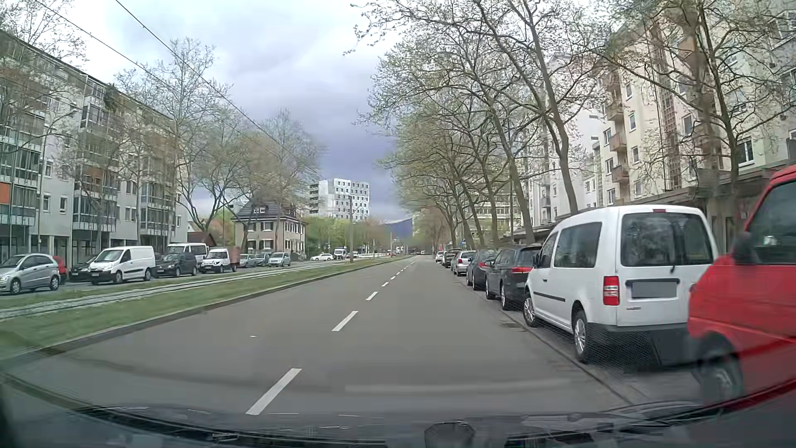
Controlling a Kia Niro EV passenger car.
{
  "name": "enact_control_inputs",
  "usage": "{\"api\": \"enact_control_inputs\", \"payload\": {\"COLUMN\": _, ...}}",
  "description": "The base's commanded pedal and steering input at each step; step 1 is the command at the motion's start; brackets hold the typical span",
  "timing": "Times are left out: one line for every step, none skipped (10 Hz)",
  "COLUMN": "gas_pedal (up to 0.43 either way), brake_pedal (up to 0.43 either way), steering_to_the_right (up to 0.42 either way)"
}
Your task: Follow the waypoints while adhering to traffic rules and regulations
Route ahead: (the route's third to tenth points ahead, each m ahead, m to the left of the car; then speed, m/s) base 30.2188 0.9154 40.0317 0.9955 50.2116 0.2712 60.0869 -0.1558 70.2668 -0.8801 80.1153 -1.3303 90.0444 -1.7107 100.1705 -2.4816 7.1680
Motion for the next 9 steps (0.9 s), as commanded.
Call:
{"api": "enact_control_inputs", "payload": {"gas_pedal": 0.197, "brake_pedal": 0.0, "steering_to_the_right": 0.002}}
{"api": "enact_control_inputs", "payload": {"gas_pedal": 0.197, "brake_pedal": 0.0, "steering_to_the_right": 0.001}}
{"api": "enact_control_inputs", "payload": {"gas_pedal": 0.197, "brake_pedal": 0.0, "steering_to_the_right": 0.001}}
{"api": "enact_control_inputs", "payload": {"gas_pedal": 0.197, "brake_pedal": 0.0, "steering_to_the_right": 0.001}}
{"api": "enact_control_inputs", "payload": {"gas_pedal": 0.197, "brake_pedal": 0.0, "steering_to_the_right": 0.001}}
{"api": "enact_control_inputs", "payload": {"gas_pedal": 0.197, "brake_pedal": 0.0, "steering_to_the_right": 0.001}}
{"api": "enact_control_inputs", "payload": {"gas_pedal": 0.197, "brake_pedal": 0.0, "steering_to_the_right": 0.001}}
{"api": "enact_control_inputs", "payload": {"gas_pedal": 0.197, "brake_pedal": 0.0, "steering_to_the_right": 0.002}}
{"api": "enact_control_inputs", "payload": {"gas_pedal": 0.197, "brake_pedal": 0.0, "steering_to_the_right": 0.002}}
